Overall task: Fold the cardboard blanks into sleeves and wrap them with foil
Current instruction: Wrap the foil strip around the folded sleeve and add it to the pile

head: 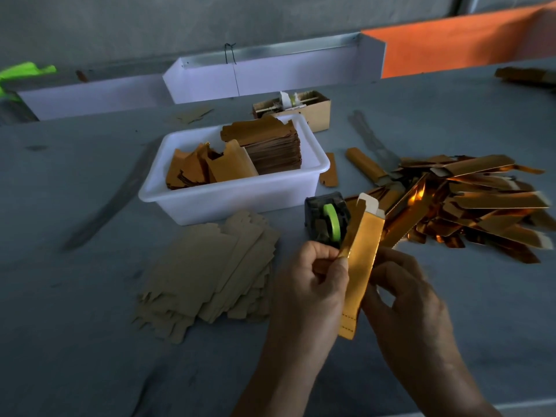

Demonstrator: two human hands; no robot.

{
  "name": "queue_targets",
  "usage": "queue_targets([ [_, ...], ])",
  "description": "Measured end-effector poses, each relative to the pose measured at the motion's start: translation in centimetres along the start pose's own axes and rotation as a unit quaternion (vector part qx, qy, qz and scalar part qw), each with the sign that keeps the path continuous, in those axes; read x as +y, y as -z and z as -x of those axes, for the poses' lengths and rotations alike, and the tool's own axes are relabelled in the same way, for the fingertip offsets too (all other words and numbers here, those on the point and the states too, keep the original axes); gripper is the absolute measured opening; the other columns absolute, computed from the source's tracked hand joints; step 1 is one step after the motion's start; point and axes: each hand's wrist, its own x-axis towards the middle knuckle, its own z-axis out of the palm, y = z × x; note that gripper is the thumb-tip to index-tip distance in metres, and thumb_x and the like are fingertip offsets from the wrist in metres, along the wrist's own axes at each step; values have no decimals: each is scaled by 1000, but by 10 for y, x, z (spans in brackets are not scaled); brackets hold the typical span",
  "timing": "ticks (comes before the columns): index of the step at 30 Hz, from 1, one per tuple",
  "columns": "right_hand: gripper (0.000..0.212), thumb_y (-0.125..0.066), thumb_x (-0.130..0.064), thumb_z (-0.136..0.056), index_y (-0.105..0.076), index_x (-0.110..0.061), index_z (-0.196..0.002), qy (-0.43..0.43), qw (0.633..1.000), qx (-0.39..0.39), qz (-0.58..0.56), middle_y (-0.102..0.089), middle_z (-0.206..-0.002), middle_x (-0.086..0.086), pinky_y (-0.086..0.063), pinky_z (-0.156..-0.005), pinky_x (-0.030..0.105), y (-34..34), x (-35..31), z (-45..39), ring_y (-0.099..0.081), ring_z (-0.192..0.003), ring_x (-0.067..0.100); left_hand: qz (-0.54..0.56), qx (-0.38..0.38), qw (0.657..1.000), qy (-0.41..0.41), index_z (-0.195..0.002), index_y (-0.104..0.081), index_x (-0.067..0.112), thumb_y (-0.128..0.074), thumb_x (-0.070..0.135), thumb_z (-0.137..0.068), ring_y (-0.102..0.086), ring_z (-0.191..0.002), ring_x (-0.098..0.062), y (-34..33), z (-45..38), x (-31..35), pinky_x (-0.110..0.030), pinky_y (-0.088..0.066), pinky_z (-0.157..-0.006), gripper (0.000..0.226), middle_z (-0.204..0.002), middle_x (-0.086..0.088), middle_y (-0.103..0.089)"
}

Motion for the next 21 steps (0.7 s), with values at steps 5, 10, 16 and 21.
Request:
queue_targets([
  [5,8,-69,-20,-79,-69,-12,-79,25,1000,2,3,-56,-97,-12,-37,-63,9,1,-2,-4,-57,-80,9,-91,4,995,-36,-94,-57,31,-52,38,-94,-63,-70,-5,0,-5,4,-18,-53,-59,9,-80,8,-62],
  [10,5,-69,-18,-79,-69,-13,-78,39,999,6,15,-56,-93,-12,-38,-58,9,2,-1,-5,-55,-74,1,-132,6,990,-49,-94,-56,31,-51,37,-94,-61,-70,4,-1,-6,6,-13,-50,-57,7,-78,9,-60],
  [16,9,-65,-9,-81,-63,-16,-75,-8,999,20,-48,-62,-96,-4,-43,-62,15,19,14,-9,-58,-80,3,-91,6,996,-18,-86,-57,32,-56,35,-92,-54,-66,8,-1,-6,5,-9,-41,-52,6,-74,11,-57],
  [21,12,-61,-17,-80,-67,-26,-76,-65,970,-47,-231,-67,-79,-1,-52,-69,35,47,0,-15,-64,-73,12,81,-11,995,64,-83,-65,25,-64,27,-87,-61,-72,-13,8,-3,6,-28,-48,-61,5,-79,2,-67],
])
